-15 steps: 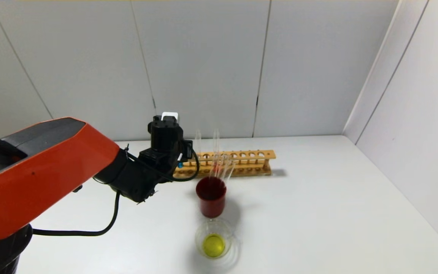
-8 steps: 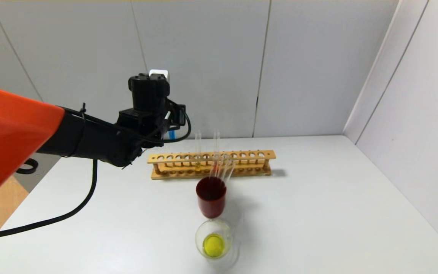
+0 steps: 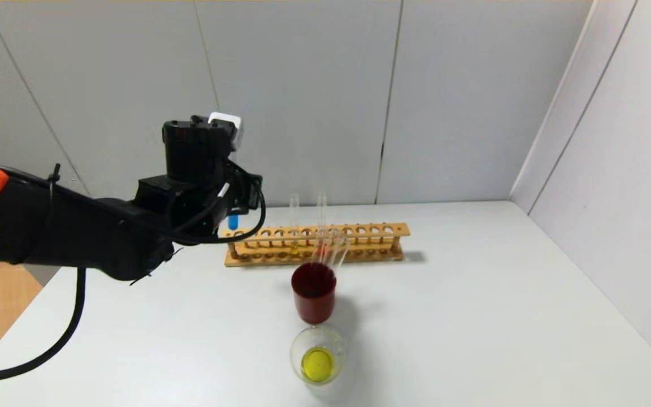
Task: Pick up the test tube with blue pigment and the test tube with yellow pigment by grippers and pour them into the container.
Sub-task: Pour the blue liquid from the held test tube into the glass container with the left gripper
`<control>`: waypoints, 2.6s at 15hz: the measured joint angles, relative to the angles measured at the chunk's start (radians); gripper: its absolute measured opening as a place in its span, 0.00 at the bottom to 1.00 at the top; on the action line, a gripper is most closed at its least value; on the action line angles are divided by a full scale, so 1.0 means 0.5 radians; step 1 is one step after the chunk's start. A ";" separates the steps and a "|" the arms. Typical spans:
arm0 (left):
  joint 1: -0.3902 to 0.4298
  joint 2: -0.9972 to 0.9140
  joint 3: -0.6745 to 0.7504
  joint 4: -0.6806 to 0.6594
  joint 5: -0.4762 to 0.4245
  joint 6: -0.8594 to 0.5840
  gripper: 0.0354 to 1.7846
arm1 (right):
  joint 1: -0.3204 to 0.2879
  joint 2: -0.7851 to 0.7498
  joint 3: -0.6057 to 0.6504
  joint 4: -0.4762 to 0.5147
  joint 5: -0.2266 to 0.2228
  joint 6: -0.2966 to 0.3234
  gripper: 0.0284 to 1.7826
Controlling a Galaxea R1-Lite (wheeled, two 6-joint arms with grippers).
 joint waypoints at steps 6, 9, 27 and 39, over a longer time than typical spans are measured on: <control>-0.202 -0.386 0.640 -0.111 -0.146 0.660 0.17 | 0.000 0.000 0.000 -0.001 -0.001 0.000 0.98; -0.289 -0.441 0.807 -0.280 -0.208 1.014 0.17 | 0.000 0.000 0.000 0.000 -0.001 0.000 0.98; -0.364 -0.155 1.060 -0.309 -0.403 2.120 0.17 | 0.000 0.000 0.000 -0.001 -0.001 0.000 0.98; -0.514 -0.049 1.053 -0.229 -0.078 2.446 0.17 | 0.000 0.000 0.000 -0.001 -0.001 0.000 0.98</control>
